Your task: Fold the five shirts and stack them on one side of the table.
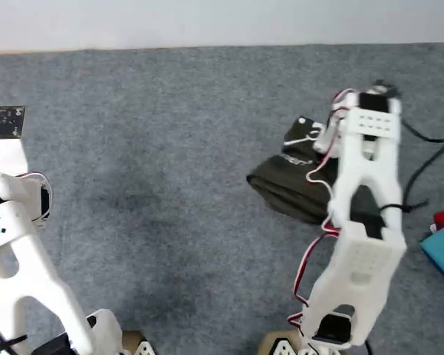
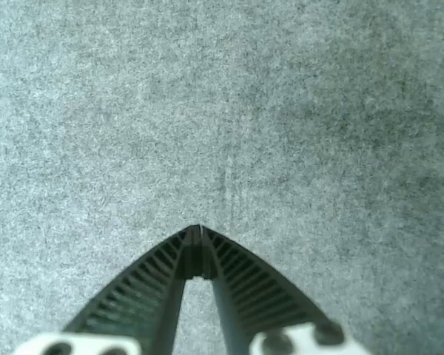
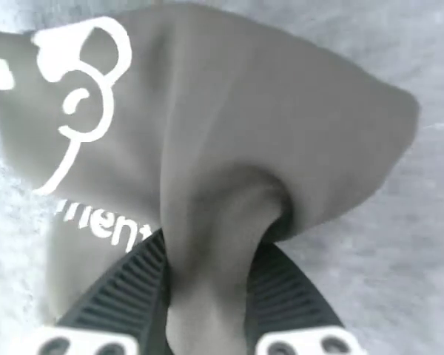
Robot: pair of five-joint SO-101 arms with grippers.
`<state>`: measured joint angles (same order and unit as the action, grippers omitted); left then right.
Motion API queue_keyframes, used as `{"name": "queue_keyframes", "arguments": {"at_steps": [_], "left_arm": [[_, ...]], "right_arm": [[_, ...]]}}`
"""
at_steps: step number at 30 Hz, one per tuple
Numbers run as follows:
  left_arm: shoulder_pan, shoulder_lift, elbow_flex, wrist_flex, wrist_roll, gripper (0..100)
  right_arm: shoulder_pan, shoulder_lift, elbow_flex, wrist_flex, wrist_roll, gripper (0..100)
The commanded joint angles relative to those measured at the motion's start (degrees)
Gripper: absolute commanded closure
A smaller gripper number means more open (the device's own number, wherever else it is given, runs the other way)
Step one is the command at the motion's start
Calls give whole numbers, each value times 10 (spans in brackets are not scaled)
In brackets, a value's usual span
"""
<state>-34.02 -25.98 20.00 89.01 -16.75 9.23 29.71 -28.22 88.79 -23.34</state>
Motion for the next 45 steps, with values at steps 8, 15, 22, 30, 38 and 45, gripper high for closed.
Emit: {"name": "queue_keyframes", "arguments": {"at_steps": [8,15,22,30,38,45], "left_arm": [[1,-16,-4,-4,-20,997],[1,-16,-4,-4,-40,997],[2,-15,-2,-4,-39,997],[2,-13,-2,-4,-39,997],[2,-13,-1,-4,-39,997],[2,-13,-1,-4,-39,997]], "right_arm": [[160,-134,-13,22,158,989],[254,-157,-13,21,236,989],[332,-157,-13,-2,282,989],[400,-158,-13,-44,329,989],[438,-204,-13,-44,351,989],[475,-213,-11,-91,353,989]]}}
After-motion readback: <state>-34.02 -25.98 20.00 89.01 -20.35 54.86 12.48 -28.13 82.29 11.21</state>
